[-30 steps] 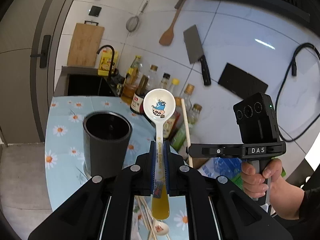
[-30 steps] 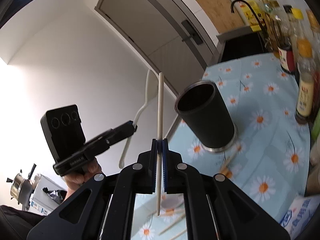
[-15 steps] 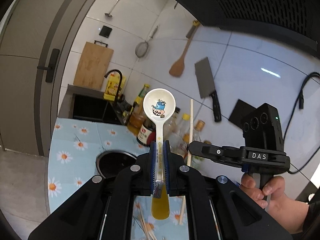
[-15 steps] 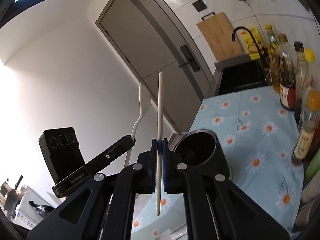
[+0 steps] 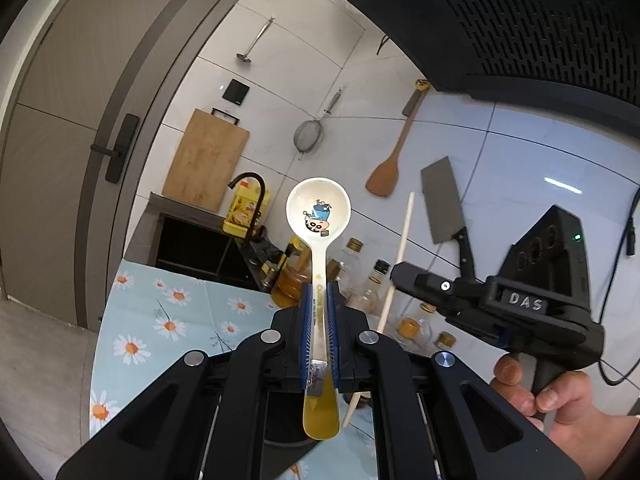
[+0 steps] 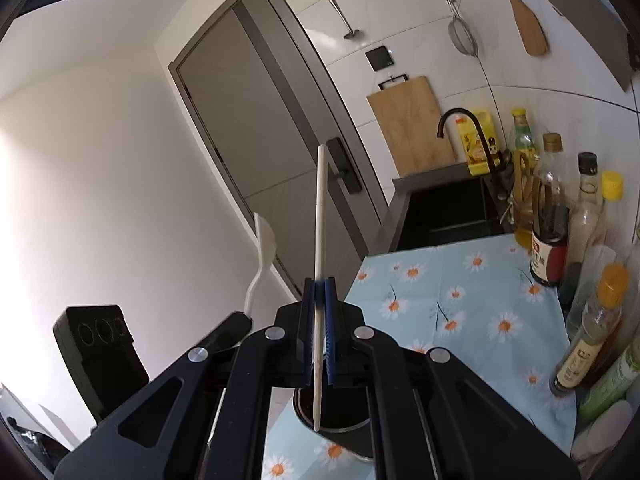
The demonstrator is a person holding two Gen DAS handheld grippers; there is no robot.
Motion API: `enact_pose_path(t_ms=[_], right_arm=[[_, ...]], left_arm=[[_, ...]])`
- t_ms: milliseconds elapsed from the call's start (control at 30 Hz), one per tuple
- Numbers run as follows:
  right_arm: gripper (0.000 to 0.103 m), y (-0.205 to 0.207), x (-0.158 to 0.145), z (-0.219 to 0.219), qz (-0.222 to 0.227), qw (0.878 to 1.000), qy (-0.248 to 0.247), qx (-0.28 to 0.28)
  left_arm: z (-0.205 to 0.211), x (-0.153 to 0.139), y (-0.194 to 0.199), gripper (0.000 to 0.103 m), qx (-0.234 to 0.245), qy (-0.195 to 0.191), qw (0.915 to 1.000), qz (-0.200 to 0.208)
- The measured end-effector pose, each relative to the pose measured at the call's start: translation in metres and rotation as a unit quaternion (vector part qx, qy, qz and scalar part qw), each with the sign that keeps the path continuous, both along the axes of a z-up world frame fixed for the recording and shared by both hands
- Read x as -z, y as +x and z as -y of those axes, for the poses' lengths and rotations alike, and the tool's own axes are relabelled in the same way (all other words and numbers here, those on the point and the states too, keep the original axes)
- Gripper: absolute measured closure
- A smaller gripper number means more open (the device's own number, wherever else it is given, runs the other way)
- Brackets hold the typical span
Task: Organize utensils
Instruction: 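Lower the chopstick into the black cup and open the right gripper while the left drops the spoon in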
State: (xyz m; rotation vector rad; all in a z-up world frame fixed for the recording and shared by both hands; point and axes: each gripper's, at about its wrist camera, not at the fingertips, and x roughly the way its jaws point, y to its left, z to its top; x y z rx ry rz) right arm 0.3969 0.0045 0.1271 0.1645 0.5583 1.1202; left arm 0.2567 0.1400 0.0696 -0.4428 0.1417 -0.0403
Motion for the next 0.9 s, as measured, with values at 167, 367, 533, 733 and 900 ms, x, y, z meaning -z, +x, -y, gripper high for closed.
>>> enact_pose_path(t_ms=[167, 367, 533, 733, 900], right_arm=[[0.097, 0.007, 0.008, -0.011, 0.004, 1.0, 0.001, 0.018], [0.097, 0.02, 0.03, -0.021, -0.007, 0.999, 0.0, 0.045], [0.097, 0.028, 0.05, -0.028, -0.014, 0.998, -0.012, 0.058], [0.097, 0.031, 0.065, -0.03, -0.017, 0.998, -0.025, 0.059], [0.097, 0.031, 0.073, -0.03, -0.02, 0.997, -0.036, 0.06]], left_arm=[[-0.005, 0.01, 0.01, 0.097, 0.002, -0.011, 0.9998, 0.015], [-0.008, 0.03, 0.023, 0.097, 0.006, -0.02, 0.9998, 0.006], [-0.008, 0.045, 0.033, 0.097, 0.003, -0.017, 0.9998, -0.009], [-0.009, 0.06, 0.035, 0.096, -0.005, -0.017, 0.9996, -0.024], [-0.006, 0.068, 0.036, 0.096, -0.016, -0.012, 0.999, -0.041]])
